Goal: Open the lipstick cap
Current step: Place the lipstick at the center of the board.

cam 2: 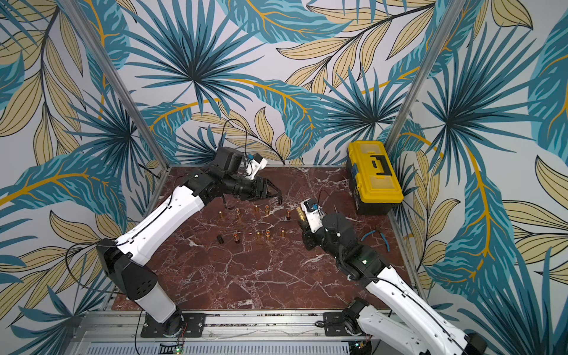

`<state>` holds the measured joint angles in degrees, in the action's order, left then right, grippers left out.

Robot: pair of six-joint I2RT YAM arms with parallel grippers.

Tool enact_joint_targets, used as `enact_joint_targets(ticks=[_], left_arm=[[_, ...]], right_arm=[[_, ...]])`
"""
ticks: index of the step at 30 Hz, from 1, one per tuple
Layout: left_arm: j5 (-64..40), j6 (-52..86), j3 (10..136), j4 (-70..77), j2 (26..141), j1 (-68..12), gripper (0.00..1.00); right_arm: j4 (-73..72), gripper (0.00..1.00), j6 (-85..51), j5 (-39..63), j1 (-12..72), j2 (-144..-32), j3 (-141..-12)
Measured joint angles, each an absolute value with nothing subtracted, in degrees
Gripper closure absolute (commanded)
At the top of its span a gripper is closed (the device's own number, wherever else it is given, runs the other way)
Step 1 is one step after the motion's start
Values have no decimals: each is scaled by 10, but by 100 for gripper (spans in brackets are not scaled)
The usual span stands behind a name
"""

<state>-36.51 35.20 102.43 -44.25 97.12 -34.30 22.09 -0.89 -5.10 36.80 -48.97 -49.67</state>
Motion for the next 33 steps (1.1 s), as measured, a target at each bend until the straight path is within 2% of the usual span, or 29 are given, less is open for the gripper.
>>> enact_joint_targets(ticks=[15,24,33], left_arm=[[-432,349,1024,-444,1014,-366,45],[-452,342,1024,-444,1016,-372,48],[-465,338,1024,-444,1016,-375,54]], right_arm=[[208,86,-8,13,368,-544,-519],[207,86,-4,16,368,-565,-520],[199,86,1,16,368,-584,-527]])
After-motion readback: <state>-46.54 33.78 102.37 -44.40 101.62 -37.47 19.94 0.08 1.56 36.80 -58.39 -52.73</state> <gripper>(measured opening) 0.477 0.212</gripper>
